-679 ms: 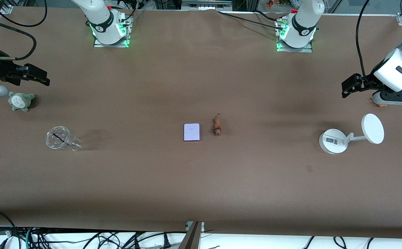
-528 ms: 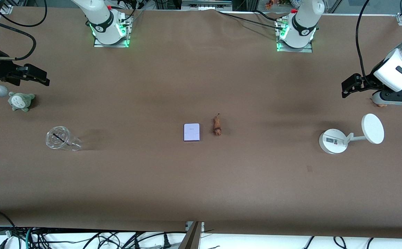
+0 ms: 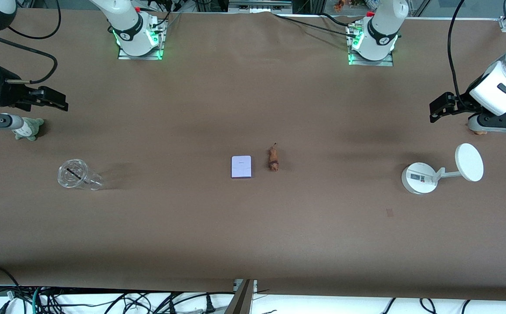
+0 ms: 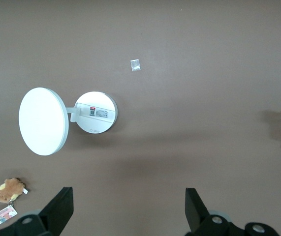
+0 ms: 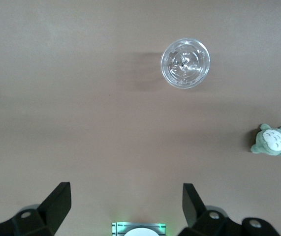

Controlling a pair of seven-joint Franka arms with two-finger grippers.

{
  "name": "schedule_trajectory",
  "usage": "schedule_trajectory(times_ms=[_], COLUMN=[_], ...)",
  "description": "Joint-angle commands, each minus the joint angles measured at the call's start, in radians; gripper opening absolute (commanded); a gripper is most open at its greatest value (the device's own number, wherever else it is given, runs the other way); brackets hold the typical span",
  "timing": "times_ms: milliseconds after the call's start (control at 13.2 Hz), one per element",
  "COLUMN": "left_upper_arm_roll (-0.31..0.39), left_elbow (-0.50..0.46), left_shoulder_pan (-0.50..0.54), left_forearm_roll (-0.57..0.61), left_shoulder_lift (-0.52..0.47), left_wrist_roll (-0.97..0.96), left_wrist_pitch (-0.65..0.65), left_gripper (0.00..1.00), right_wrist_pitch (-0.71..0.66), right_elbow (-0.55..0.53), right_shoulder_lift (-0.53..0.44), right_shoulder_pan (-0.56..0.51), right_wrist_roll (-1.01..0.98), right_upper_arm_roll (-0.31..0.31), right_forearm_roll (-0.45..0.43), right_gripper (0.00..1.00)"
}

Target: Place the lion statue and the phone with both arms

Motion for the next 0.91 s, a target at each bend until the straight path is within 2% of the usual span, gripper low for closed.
schedule_trajectory(times_ms=[0, 151, 302, 453, 604, 830], left_upper_arm_roll=[-0.002, -0.032, -0.083, -0.123, -0.183, -0.22], left_elbow=[0.009, 0.007, 0.006, 0.007, 0.007, 0.007], left_shoulder_pan=[-0.004, -0.007, -0.007, -0.007, -0.029, -0.13], left_forearm_roll=[-0.014, -0.018, -0.058, -0.118, -0.123, -0.12], left_shoulder_lift=[0.021, 0.05, 0.092, 0.156, 0.211, 0.306], left_wrist_roll=[0.02, 0.015, -0.001, -0.064, -0.177, -0.388], left_wrist_pitch=[-0.098, -0.144, -0.137, -0.06, 0.035, 0.204], left_gripper=[1.0, 1.0, 1.0, 1.0, 1.0, 1.0], right_wrist_pitch=[-0.03, -0.03, -0.032, -0.032, -0.03, -0.019], right_elbow=[0.038, 0.038, 0.04, 0.038, 0.038, 0.041], right_shoulder_lift=[0.012, 0.012, 0.012, 0.011, 0.009, 0.011], right_shoulder_pan=[0.002, 0.0, 0.002, -0.003, -0.003, -0.008], right_wrist_roll=[0.008, 0.008, 0.006, 0.012, 0.014, 0.015], right_upper_arm_roll=[0.004, 0.002, 0.004, 0.001, -0.002, -0.005], right_forearm_roll=[-0.021, -0.021, -0.024, -0.029, -0.033, -0.036], right_gripper=[1.0, 1.0, 1.0, 1.0, 1.0, 1.0])
